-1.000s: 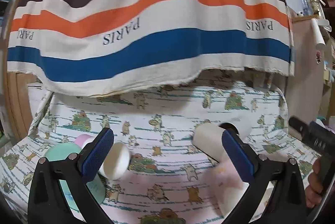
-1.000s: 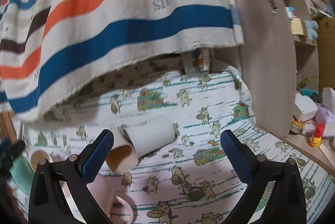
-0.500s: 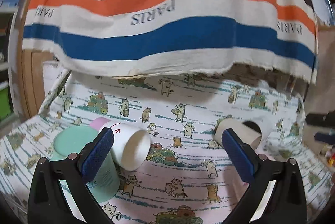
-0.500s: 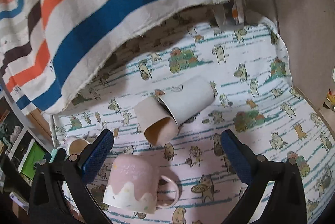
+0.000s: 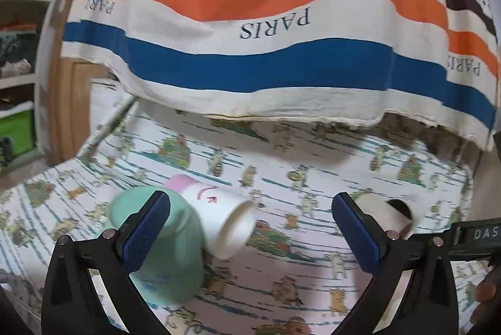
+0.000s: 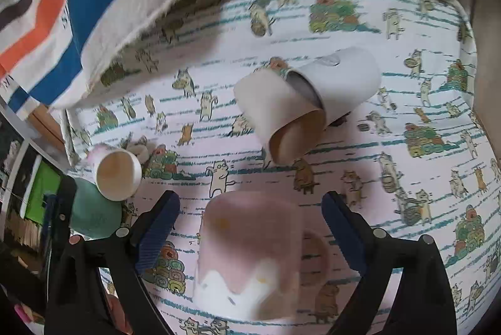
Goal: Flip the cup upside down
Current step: 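Grasp the pink mug body with the right gripper, then lift the pink mug and rotate it rim-down with the right gripper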
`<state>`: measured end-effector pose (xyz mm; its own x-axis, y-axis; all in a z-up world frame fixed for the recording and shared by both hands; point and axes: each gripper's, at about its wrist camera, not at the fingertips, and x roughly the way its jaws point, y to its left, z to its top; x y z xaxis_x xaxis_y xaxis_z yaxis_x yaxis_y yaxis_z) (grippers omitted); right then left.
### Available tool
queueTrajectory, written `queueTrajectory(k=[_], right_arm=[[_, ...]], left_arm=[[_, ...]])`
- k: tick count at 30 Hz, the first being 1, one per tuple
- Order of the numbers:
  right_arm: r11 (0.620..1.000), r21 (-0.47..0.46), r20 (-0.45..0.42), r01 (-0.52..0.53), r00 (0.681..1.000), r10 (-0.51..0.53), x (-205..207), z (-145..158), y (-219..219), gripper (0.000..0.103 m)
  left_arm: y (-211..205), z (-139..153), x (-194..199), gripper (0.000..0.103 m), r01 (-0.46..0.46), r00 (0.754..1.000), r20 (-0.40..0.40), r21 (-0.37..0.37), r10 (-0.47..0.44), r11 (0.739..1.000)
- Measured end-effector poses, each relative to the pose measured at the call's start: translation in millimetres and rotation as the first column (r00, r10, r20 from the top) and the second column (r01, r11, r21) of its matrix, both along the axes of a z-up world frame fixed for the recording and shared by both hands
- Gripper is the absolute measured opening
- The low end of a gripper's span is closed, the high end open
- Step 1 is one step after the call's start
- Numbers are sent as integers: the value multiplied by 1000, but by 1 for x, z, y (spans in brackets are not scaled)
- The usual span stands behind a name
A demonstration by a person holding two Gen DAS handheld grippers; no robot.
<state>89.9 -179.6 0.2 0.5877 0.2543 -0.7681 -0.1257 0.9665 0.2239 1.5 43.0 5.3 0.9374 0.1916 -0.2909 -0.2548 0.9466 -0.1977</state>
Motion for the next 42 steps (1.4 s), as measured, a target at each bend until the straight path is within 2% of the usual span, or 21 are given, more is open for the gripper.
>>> queueTrajectory(k=[4, 6, 13, 21, 27, 33, 36, 42], right_arm=[[999, -42, -94, -23, 995, 19, 16, -15, 18, 89], [998, -54, -105, -25, 994, 19, 21, -18, 21, 87], [993, -116, -198, -33, 980, 9, 36, -34, 29, 87], [980, -180, -220, -86, 974, 45, 34, -35, 37, 86], [970, -224, -166, -90, 985, 53, 25, -26, 40, 86], [982, -157, -45, -105, 994, 99, 1, 7, 31, 86], [982, -158, -16, -101, 995, 100, -5, 12, 27, 86], [971, -223, 44, -87, 994, 99, -12, 10, 26, 86]], left_arm=[[8, -2, 4, 103, -1, 999, -35, -46, -1, 999], [13, -2, 4, 103, -12, 999, -35, -68, 10, 998], [14, -2, 5, 103, -17, 999, -43, -76, 14, 997], [10, -4, 9, 103, -6, 997, -72, -65, 2, 998], [9, -3, 6, 103, -19, 998, -56, -52, 16, 998], [5, -1, 3, 103, -4, 999, -37, -37, 3, 999], [2, 0, 2, 103, -5, 1000, -28, -17, 5, 1000], [-1, 1, 1, 103, -1, 1000, -16, 2, 1, 1000]])
